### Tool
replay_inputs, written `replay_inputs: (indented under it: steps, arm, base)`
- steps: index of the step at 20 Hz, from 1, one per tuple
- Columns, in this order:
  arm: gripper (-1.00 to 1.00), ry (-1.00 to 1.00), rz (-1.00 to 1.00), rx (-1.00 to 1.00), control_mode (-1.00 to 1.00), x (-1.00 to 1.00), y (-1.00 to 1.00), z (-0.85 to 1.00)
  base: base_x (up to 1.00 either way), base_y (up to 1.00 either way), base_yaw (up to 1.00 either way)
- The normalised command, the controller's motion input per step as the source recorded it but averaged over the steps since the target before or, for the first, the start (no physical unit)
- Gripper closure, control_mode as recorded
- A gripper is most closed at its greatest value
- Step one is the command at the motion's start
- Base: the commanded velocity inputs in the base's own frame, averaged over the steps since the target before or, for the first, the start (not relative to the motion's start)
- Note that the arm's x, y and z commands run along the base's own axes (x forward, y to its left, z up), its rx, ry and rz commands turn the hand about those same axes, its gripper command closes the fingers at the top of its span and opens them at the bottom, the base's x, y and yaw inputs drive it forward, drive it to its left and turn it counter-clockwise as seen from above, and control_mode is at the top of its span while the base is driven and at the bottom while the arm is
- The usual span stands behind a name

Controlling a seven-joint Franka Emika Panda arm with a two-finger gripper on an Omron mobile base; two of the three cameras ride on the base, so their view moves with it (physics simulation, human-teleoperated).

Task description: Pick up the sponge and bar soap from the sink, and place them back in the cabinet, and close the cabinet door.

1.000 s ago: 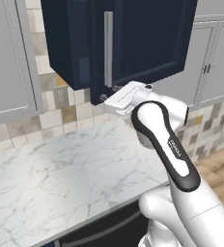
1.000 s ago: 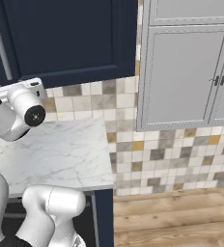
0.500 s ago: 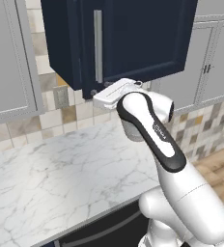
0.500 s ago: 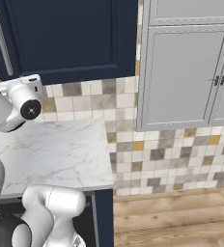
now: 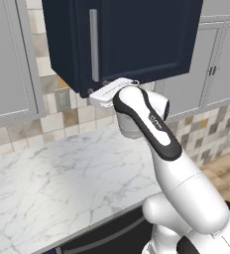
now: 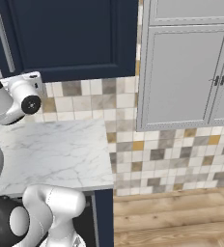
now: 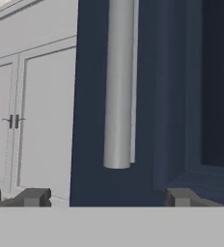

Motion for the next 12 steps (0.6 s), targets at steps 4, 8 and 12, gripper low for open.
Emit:
replay_inputs:
  steps: [4,8,12]
  arm:
    - [-1.00,0.00,0.00,0.00,-1.00,0.31,0.02,0.00]
    - [-1.00,0.00,0.00,0.00,-1.00,0.30,0.01,0.00]
    - [-1.00,0.00,0.00,0.00,-1.00,0.29,0.03,0.00]
  base:
    - [0.00,0.00,0.00]
    - [0.00,0.00,0.00]
    - [0.00,0.00,0.00]
